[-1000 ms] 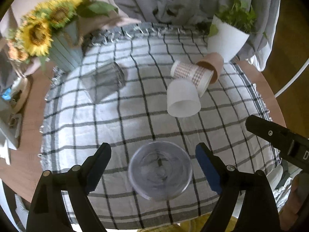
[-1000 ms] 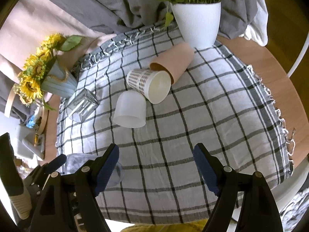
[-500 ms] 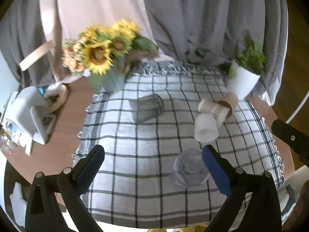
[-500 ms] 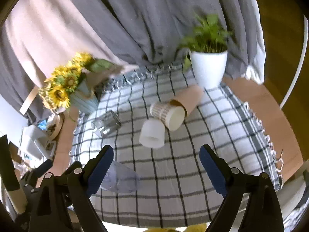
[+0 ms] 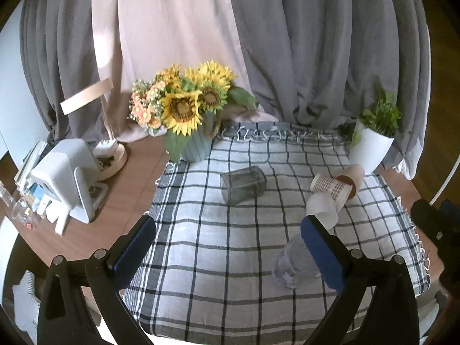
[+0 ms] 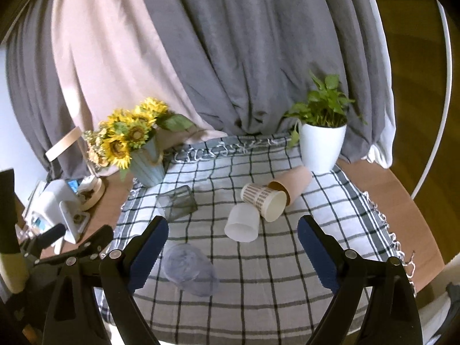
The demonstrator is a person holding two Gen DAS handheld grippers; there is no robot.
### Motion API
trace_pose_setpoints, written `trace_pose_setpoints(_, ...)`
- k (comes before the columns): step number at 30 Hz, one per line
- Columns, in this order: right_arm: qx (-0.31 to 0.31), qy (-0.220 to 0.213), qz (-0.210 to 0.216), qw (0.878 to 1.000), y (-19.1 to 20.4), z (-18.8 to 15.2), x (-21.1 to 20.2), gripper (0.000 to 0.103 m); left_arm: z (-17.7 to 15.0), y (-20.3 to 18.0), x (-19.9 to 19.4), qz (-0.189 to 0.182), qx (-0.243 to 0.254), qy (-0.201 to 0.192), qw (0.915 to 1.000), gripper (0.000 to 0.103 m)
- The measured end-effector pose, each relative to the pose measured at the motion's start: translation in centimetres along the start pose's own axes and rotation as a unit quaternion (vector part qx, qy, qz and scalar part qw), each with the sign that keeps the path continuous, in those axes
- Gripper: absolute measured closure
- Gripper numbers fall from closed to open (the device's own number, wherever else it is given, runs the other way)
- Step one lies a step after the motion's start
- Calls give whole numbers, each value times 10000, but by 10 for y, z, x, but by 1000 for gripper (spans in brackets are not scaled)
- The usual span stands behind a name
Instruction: Flip cup upside down
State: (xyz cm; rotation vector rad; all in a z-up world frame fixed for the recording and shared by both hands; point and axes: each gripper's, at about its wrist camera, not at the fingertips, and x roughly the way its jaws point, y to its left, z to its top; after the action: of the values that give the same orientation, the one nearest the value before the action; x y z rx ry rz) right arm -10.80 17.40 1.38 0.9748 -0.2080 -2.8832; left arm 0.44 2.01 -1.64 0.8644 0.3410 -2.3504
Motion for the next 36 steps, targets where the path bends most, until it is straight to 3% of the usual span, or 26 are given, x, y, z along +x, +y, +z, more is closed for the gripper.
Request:
trace_pose_setpoints(8,-49,-141,-42,9999,9,-3,-8,11,5,4,-7,8,21,-219,9998,0)
trace_pose_setpoints(36,-89,-184,-77,9998,15,-1,-6,11,8,5,-2,78,101,-199,9997,0)
